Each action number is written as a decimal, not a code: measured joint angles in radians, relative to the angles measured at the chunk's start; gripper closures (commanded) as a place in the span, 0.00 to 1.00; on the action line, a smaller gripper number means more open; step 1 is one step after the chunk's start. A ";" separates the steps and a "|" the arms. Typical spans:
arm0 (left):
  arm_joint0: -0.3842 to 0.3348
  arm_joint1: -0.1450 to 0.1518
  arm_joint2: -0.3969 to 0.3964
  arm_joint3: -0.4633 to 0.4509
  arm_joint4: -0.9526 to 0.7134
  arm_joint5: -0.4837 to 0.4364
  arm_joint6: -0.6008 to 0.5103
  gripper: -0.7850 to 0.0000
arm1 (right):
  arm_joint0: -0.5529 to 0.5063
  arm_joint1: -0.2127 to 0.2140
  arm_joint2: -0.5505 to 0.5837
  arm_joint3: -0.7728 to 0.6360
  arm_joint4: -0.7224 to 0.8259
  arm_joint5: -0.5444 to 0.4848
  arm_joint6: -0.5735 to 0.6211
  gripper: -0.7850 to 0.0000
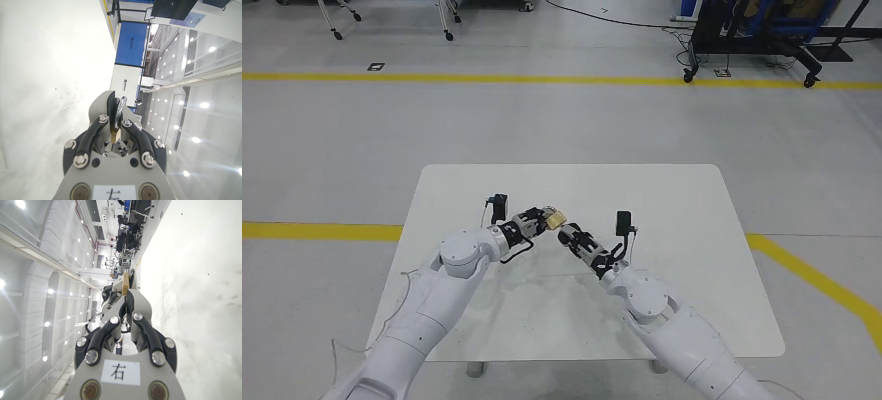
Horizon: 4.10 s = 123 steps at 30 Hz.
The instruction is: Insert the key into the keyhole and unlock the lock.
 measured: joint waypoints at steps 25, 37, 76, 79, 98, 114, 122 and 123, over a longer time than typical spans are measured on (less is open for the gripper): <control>0.048 0.001 -0.073 -0.049 -0.021 -0.134 -0.024 1.00 | -0.075 0.015 0.120 -0.046 0.294 -0.113 0.335 0.00; 0.076 0.002 -0.093 -0.079 -0.023 -0.198 -0.076 1.00 | -0.009 0.010 0.161 0.083 0.606 0.030 0.683 0.76; 0.085 -0.002 -0.096 -0.107 0.083 -0.258 -0.121 1.00 | 0.070 -0.038 0.150 0.235 0.800 0.165 0.813 1.00; 0.089 -0.002 -0.095 -0.114 0.104 -0.280 -0.115 1.00 | 0.084 -0.041 0.160 0.269 0.846 0.198 0.854 1.00; 0.106 -0.001 -0.107 -0.135 0.122 -0.307 -0.102 1.00 | 0.089 -0.034 0.193 0.282 0.810 0.253 0.972 0.08; 0.019 -0.038 0.022 -0.056 0.243 -0.093 -0.010 1.00 | -0.149 0.028 0.448 0.018 0.670 -0.015 0.819 0.00; -0.040 -0.078 0.129 0.023 0.331 0.040 0.092 1.00 | -0.150 0.028 0.449 0.017 0.670 -0.016 0.819 0.00; -0.044 -0.081 0.138 0.030 0.339 0.053 0.102 1.00 | -0.150 0.028 0.449 0.017 0.670 -0.016 0.819 0.00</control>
